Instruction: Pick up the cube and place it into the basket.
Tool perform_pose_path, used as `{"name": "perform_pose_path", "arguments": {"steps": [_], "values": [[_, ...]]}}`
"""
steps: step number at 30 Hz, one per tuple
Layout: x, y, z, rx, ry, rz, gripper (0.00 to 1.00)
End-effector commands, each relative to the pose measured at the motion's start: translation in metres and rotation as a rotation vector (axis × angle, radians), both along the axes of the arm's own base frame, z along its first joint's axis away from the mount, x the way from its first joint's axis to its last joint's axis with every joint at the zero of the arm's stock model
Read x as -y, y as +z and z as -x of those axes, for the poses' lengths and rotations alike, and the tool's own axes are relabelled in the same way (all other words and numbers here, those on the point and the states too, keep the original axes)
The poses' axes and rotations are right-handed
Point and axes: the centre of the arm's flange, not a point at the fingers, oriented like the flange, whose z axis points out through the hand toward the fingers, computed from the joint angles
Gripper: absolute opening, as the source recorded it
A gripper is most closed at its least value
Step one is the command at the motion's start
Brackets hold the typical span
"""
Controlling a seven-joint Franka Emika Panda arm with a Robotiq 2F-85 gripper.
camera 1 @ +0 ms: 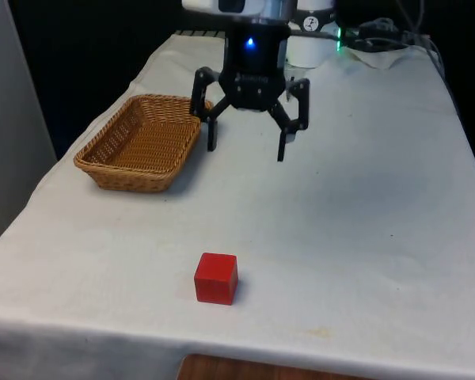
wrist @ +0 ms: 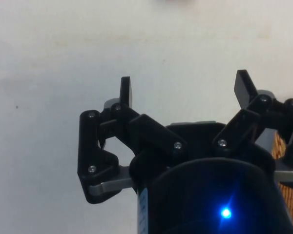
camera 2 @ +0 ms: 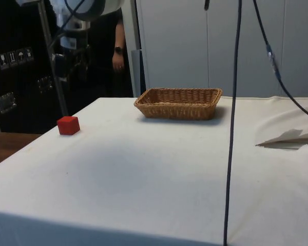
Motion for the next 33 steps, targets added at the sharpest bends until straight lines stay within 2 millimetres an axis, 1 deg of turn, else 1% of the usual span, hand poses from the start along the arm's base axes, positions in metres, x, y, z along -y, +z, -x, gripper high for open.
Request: {"name": "perform_pose_path", "arguments": {"steps": [1, 2, 3, 8, 9, 11, 12, 17, 19, 20, 21, 23, 24, 28, 29, 31, 33], "values": [[0.002, -0.004, -0.004, 0.007, 0.002, 0.002, 1.00], [0.005, -0.010, -0.009, 0.013, 0.001, 0.007, 1.00], [0.004, -0.007, -0.008, 0.010, -0.002, 0.007, 1.00], [0.011, -0.023, -0.021, 0.032, -0.002, 0.014, 1.00], [0.013, -0.029, -0.027, 0.041, -0.002, 0.017, 1.00], [0.015, -0.033, -0.031, 0.047, -0.004, 0.020, 1.00], [0.014, -0.033, -0.030, 0.044, -0.006, 0.025, 1.00], [0.023, -0.049, -0.043, 0.070, -0.008, 0.029, 1.00], [0.027, -0.054, -0.045, 0.078, -0.009, 0.033, 1.00], [0.024, -0.051, -0.043, 0.069, -0.012, 0.038, 1.00], [0.028, -0.058, -0.046, 0.082, -0.010, 0.035, 1.00], [0.032, -0.063, -0.047, 0.087, -0.013, 0.039, 1.00], [0.037, -0.070, -0.047, 0.094, -0.014, 0.043, 1.00], [0.043, -0.081, -0.048, 0.108, -0.017, 0.051, 1.00], [0.042, -0.079, -0.046, 0.100, -0.021, 0.055, 1.00], [0.046, -0.086, -0.049, 0.122, -0.019, 0.056, 1.00], [0.046, -0.088, -0.050, 0.129, -0.018, 0.057, 1.00]]}}
